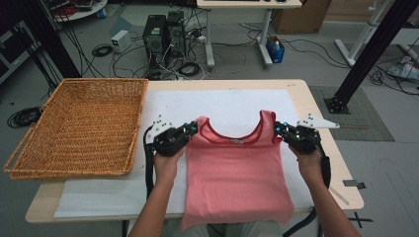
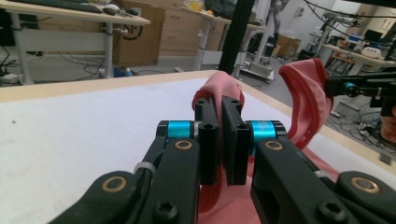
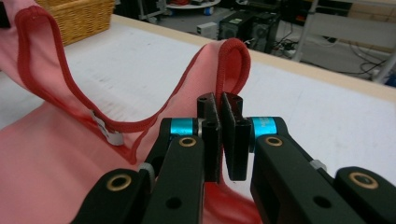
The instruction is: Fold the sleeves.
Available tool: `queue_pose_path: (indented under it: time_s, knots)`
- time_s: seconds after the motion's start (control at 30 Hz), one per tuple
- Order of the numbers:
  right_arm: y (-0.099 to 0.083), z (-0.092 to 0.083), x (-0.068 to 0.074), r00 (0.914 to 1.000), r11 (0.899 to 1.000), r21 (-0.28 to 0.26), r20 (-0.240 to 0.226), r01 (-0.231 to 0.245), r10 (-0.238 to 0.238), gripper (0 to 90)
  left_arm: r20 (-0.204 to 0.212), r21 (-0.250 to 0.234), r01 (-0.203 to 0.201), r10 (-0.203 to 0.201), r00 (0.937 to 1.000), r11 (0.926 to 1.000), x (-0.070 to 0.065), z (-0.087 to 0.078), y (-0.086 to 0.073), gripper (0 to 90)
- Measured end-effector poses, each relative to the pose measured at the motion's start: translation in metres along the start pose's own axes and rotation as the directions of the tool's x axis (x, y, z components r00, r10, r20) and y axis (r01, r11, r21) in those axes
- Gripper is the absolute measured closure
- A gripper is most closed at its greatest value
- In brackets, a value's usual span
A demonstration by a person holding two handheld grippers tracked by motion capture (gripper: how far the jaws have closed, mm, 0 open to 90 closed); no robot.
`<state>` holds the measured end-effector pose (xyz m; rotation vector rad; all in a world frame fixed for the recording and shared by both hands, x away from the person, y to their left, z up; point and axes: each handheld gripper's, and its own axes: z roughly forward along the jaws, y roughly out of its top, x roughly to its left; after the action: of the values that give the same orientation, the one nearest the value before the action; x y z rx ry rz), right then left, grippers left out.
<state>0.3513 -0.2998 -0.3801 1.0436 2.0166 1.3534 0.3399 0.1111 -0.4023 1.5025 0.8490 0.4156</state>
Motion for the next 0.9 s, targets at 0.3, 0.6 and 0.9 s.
queue_pose_path:
  time_s: [0.3,0.6,0.9]
  knots:
    - [-0.045,-0.021,0.02,0.9985,0.999,0.028,-0.052,-0.017,0.018,86.7,0.043,0.054,0.007,-0.01,0.999,0.9985,-0.013,-0.03,-0.029,84.0]
    - [-0.07,-0.042,0.026,0.9868,0.998,0.059,-0.161,-0.007,0.016,63.4,0.084,0.092,0.104,-0.112,0.9901,0.9902,-0.017,-0.05,-0.051,50.1]
    - [-0.049,-0.037,0.009,0.9781,0.991,0.033,-0.162,-0.128,0.131,63.5,0.032,0.06,0.134,-0.136,0.9902,0.9892,-0.001,-0.045,-0.03,45.5]
